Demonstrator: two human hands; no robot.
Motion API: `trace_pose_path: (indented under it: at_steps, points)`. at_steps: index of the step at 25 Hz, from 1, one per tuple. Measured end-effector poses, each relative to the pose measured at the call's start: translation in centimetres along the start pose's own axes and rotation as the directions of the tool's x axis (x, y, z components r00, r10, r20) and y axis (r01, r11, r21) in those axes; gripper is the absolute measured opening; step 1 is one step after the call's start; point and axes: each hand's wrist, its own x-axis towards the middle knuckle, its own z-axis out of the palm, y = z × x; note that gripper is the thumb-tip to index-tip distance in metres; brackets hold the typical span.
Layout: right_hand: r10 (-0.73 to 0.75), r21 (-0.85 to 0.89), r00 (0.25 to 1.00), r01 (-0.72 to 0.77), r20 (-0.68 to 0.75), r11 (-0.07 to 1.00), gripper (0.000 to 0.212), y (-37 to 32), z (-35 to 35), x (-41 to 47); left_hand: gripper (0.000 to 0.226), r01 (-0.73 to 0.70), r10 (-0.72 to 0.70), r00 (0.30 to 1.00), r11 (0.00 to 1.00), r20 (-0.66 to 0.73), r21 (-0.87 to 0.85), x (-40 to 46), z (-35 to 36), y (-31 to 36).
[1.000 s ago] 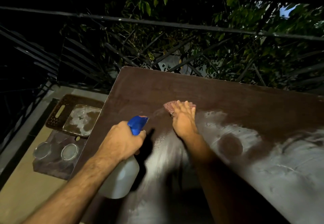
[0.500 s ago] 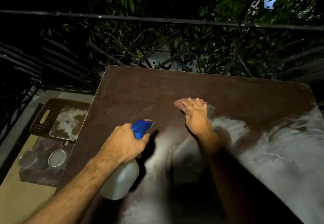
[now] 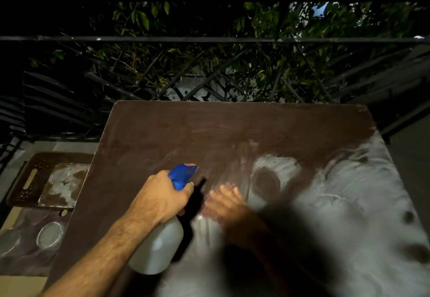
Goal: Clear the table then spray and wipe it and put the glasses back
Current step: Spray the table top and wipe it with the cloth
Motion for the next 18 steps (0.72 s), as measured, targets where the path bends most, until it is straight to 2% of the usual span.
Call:
trace_pose_path:
  at_steps: [1,2,4,6,7,9,12,14,16,17,18]
  points:
    - [0.075,-0.015,0.995,-0.076,-0.058,0.997,0.067,1.8,-0.7,1.0,0.027,0.001,-0.001,1.000,1.000,0.005,-0.003,-0.1,0.2,0.1]
    - [0.212,0.002,0.972,-0.213,-0.099,0.977,0.065,3.9,-1.7,2.2,0.027,0.003,-0.003,1.000,1.000,0.010,0.001,-0.3,0.4,0.2]
    - [0.495,0.112,0.855,-0.483,-0.152,0.869,0.061,7.5,-4.6,4.1,0.027,0.006,-0.006,1.000,1.000,0.007,0.019,-0.6,0.7,0.4]
    - [0.628,0.159,0.755,-0.607,-0.191,0.778,0.060,8.6,-6.1,4.9,0.027,0.012,-0.012,1.000,1.000,-0.001,0.015,-0.9,0.9,0.5]
    - [0.633,0.164,0.750,-0.611,-0.193,0.774,0.060,8.0,-5.9,4.9,0.027,0.014,-0.014,1.000,1.000,0.001,0.009,-1.1,0.9,0.6]
    - [0.548,0.173,0.818,-0.522,-0.178,0.835,0.061,4.9,-3.7,4.0,0.027,0.016,-0.016,1.000,1.000,0.003,0.005,-1.5,0.8,0.6]
    - [0.283,0.116,0.952,-0.270,-0.116,0.956,0.053,-3.1,0.1,0.7,0.027,0.012,-0.012,1.000,1.000,-0.005,0.000,-1.9,0.4,0.2]
    - [0.116,0.095,0.993,-0.111,-0.039,0.989,0.050,-7.9,1.7,-2.0,0.027,0.006,-0.006,1.000,1.000,0.000,0.009,-2.0,0.1,-0.1]
    - [-0.006,0.086,1.000,0.004,0.031,0.996,0.045,-9.4,2.2,-3.5,0.028,-0.011,0.011,1.000,1.000,0.008,0.023,-2.3,-0.2,-0.4]
    - [-0.031,0.028,0.999,0.030,0.011,0.999,0.044,-8.2,2.5,-3.3,0.029,-0.018,0.017,1.000,0.999,0.009,0.030,-2.3,-0.4,-0.6]
    - [0.010,-0.024,1.000,-0.010,0.005,1.000,0.046,-6.6,2.3,-2.6,0.029,-0.019,0.018,1.000,0.999,0.012,0.038,-2.5,-0.5,-0.9]
